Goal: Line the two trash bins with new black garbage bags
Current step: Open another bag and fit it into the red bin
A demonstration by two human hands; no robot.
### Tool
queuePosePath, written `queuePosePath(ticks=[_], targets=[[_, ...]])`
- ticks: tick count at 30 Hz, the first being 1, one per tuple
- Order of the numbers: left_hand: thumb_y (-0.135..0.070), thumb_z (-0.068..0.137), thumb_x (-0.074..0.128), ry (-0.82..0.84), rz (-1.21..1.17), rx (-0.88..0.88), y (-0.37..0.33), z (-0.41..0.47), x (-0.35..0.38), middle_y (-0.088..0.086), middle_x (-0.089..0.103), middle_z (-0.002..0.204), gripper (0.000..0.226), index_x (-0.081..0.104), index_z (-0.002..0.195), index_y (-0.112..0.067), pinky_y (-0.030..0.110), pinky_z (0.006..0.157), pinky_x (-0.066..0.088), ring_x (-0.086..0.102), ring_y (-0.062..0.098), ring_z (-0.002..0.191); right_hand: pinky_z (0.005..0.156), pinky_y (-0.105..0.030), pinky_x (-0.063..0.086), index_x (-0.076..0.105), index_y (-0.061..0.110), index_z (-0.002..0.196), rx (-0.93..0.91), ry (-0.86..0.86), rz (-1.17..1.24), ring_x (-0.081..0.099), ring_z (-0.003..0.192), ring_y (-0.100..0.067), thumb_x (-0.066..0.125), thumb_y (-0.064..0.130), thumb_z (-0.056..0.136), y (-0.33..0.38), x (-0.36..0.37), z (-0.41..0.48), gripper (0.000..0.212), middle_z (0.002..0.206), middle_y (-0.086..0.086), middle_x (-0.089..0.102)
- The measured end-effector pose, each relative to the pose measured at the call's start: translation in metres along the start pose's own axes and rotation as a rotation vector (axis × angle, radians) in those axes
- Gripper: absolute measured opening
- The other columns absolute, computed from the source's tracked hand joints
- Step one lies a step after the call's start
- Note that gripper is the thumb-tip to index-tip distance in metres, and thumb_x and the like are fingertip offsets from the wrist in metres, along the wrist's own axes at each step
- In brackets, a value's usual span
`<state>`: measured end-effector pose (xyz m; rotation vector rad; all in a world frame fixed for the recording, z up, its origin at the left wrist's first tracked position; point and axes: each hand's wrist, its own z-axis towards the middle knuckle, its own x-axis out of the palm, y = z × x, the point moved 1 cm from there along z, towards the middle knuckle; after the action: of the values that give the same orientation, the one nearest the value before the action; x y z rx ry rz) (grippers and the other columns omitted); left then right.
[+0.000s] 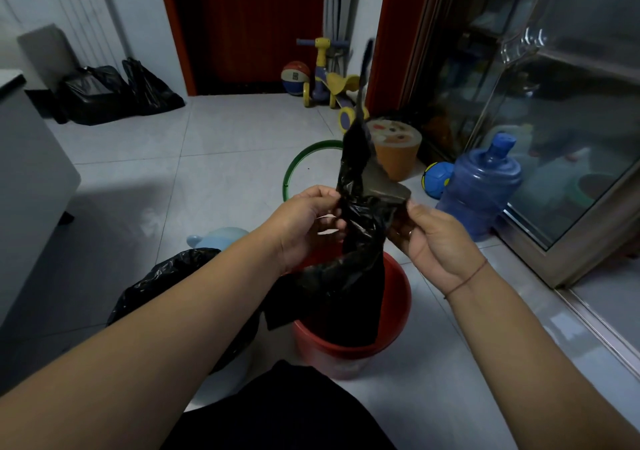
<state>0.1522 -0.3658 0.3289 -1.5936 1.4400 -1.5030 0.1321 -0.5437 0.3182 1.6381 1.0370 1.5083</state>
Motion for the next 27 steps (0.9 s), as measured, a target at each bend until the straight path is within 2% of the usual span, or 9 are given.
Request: queuePosePath(ticks=[3,10,12,14,16,21,24,26,27], targets=[[-0.006,0.097,0.04,-0.031,-0.038,-0.002,0.001,0.002,-0.007,0.002,0.056,0.068,0.019,0.051,0.083,-0.013,0.029,0.062,0.054,0.057,0.014,0.06,0.072,-0.028,0.058,0.059,0.005,0.094,0.063,-0.071,0.15,0.069,0.07,-0.014,0.038,0.014,0.1,-0.004,-0.01,0.003,0.024,0.078,-0.007,0.07],[-0.007,0.1,0.033,-0.058,-0.164,-0.011,0.001,0.006,-0.011,0.001,0.061,0.054,0.026,0.05,0.08,-0.01,0.024,0.049,0.055,0.06,0.01,0.045,0.049,-0.026,0.057,0.055,0.005,0.083,0.105,-0.196,0.358,0.069,0.054,-0.015,0.036,0.013,0.102,-0.011,-0.017,0.009,0.027,0.06,-0.008,0.07],[-0.007,0.098,0.035,-0.02,-0.131,-0.017,0.004,0.006,-0.01,0.005,0.065,0.07,0.024,0.057,0.087,-0.007,0.028,0.059,0.057,0.064,0.015,0.062,0.061,-0.028,0.059,0.061,0.006,0.093,0.1,-0.116,0.223,0.072,0.067,-0.015,0.043,0.024,0.098,-0.013,-0.014,0.009,0.026,0.074,-0.007,0.074],[-0.01,0.095,0.041,-0.015,-0.035,-0.01,0.004,0.004,-0.01,0.003,0.063,0.07,0.024,0.059,0.079,-0.009,0.024,0.053,0.054,0.063,0.014,0.062,0.084,-0.035,0.056,0.062,0.005,0.114,0.113,0.004,0.082,0.069,0.096,-0.019,0.055,0.04,0.087,-0.013,-0.01,0.006,0.045,0.104,-0.01,0.073],[-0.015,0.095,0.045,-0.016,0.034,-0.019,0.004,0.005,-0.01,0.001,0.063,0.064,0.023,0.058,0.075,-0.012,0.019,0.048,0.051,0.061,0.013,0.058,0.088,-0.038,0.053,0.058,0.007,0.122,0.048,0.021,-0.036,0.066,0.1,-0.02,0.067,0.037,0.074,-0.013,-0.008,0.004,0.058,0.112,-0.01,0.068],[-0.062,0.085,0.042,0.162,0.095,-0.072,0.009,0.003,0.0,0.0,0.058,0.066,0.052,0.062,0.072,-0.016,0.02,0.059,0.049,0.057,0.012,0.064,0.061,-0.021,0.054,0.066,0.013,0.085,-0.152,-0.149,-0.377,0.065,0.071,-0.017,0.067,0.016,0.083,-0.018,0.005,0.005,0.004,0.076,-0.004,0.069],[-0.042,0.079,0.062,0.247,0.135,-0.056,0.019,0.001,0.008,0.008,0.07,0.099,0.047,0.064,0.11,-0.007,0.028,0.079,0.053,0.067,0.017,0.092,0.059,-0.025,0.054,0.068,0.014,0.074,-0.064,-0.219,-0.206,0.067,0.065,-0.015,0.05,0.02,0.096,-0.019,0.009,0.002,0.029,0.065,-0.004,0.071],[-0.02,0.084,0.065,0.185,0.075,-0.093,0.027,0.002,0.01,0.015,0.068,0.1,0.032,0.06,0.111,-0.003,0.027,0.077,0.055,0.068,0.02,0.087,0.048,-0.022,0.052,0.067,0.01,0.051,0.047,-0.28,0.092,0.063,0.05,-0.012,0.035,0.016,0.1,-0.024,0.002,0.003,0.059,0.045,-0.002,0.063],[-0.019,0.087,0.063,0.123,0.046,-0.118,0.03,0.003,0.009,0.015,0.068,0.097,0.026,0.06,0.109,-0.004,0.025,0.071,0.056,0.069,0.019,0.08,0.048,-0.022,0.051,0.066,0.011,0.052,0.082,-0.317,0.204,0.061,0.051,-0.015,0.033,0.016,0.101,-0.027,-0.001,0.004,0.059,0.047,-0.003,0.062]])
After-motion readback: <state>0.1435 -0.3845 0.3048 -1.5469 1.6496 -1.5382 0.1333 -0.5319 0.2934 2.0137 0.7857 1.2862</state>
